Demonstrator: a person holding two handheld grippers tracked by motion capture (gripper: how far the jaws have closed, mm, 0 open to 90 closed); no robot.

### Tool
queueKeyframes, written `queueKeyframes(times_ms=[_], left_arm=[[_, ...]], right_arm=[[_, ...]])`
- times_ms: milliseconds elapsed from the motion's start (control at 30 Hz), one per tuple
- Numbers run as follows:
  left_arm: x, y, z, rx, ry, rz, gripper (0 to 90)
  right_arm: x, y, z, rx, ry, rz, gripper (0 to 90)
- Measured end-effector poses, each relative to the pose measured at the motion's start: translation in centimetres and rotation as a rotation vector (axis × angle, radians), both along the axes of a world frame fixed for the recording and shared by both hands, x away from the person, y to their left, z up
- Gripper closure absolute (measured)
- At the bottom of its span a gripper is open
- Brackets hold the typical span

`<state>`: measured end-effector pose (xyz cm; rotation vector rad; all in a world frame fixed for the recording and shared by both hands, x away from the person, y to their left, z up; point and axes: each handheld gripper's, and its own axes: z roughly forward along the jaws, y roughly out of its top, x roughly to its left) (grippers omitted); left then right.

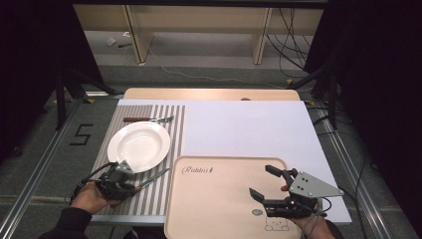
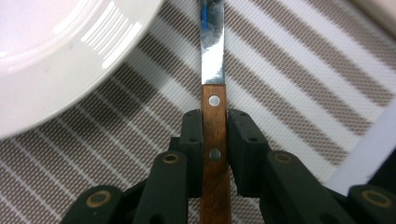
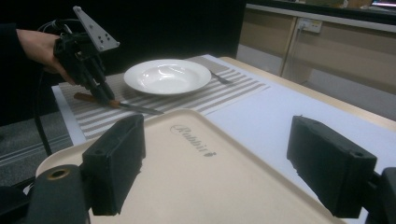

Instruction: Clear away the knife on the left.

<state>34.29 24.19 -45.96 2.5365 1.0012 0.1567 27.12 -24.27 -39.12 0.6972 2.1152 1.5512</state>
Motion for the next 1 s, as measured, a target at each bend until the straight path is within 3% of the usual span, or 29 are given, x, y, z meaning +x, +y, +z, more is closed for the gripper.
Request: queueKeyframes(times_ms=[167,267,467,1000], left_arm=[[-0.6,-1.3,0.7,-0.019,-0.018,-0.029,76.8],[-0.8,-1.7,1.0,0.003,-0.032,-0.032,76.7],[-1.0,-1.6,1.4,0.002,-0.054,0.010,76.8],[-1.6,-2.1,2.6,-0.019,-0.088,0.021,76.8]], right_arm=[[0.0,0.0,0.0,0.002,0.003,-0.001,20.4],[0.0,0.0,0.0,-0.002,0.002,0.000,20.5],[0.0,0.0,0.0,-0.001,0.004,0.002,20.4],[0.0,0.0,0.0,-0.001,0.003,0.005,20.4]])
